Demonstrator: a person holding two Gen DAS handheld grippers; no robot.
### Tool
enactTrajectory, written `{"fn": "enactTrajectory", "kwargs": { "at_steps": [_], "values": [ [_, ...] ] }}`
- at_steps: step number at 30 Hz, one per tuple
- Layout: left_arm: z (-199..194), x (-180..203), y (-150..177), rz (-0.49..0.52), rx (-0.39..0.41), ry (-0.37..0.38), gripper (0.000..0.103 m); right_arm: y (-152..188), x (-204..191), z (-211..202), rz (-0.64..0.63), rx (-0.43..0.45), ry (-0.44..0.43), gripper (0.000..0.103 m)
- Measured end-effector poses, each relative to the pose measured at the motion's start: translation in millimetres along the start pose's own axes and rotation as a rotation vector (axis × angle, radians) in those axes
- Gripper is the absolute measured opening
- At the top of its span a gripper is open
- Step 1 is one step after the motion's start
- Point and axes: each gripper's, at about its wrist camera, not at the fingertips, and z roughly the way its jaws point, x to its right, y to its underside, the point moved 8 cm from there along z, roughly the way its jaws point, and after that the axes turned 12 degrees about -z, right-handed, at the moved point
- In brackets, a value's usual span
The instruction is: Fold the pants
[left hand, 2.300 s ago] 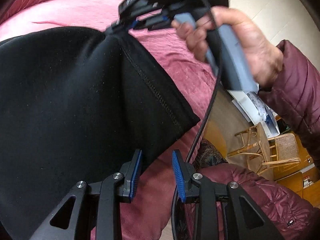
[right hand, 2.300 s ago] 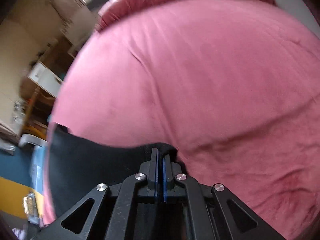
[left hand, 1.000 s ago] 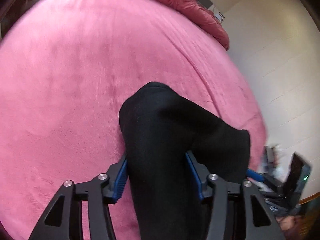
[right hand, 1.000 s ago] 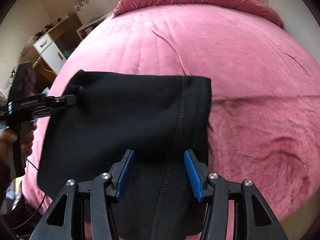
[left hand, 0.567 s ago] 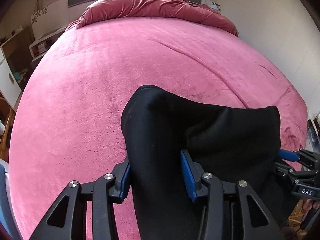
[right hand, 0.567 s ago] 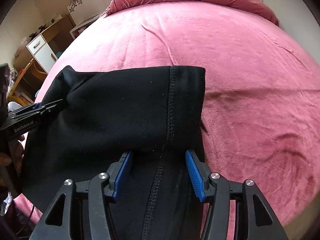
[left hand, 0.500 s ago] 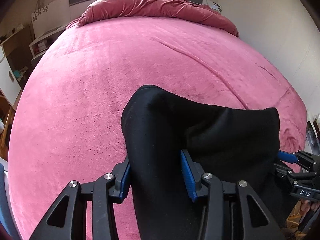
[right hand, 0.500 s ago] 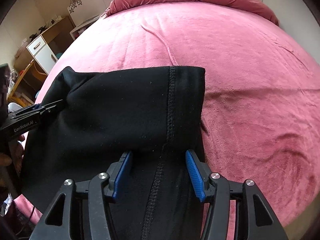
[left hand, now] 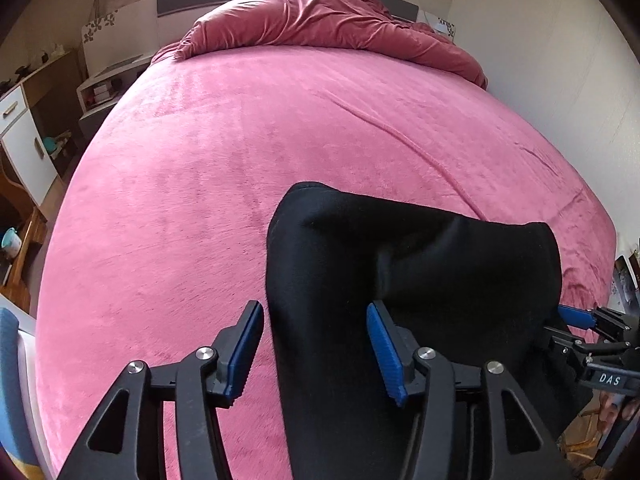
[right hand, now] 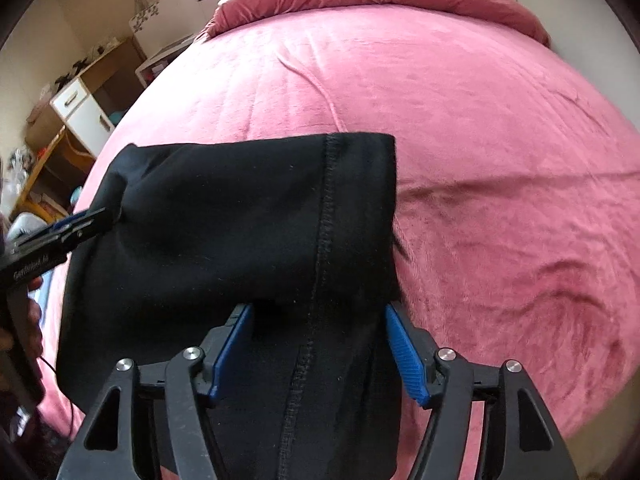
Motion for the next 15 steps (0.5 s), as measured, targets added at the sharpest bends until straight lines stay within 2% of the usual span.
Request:
{"fn": "enactTrajectory", "kwargs": {
  "at_steps": [2, 15],
  "values": [
    [-6, -4, 3, -0.003, 0.007, -0.006, 0.061, 2, 1, -4, 0.009, 0.002, 0.005, 0.067],
    [-35, -22, 33, -0.031, 0.012, -0.013, 0.071, 32, -7, -24, 0.030, -0.008, -0.017, 0.067]
  ]
}}
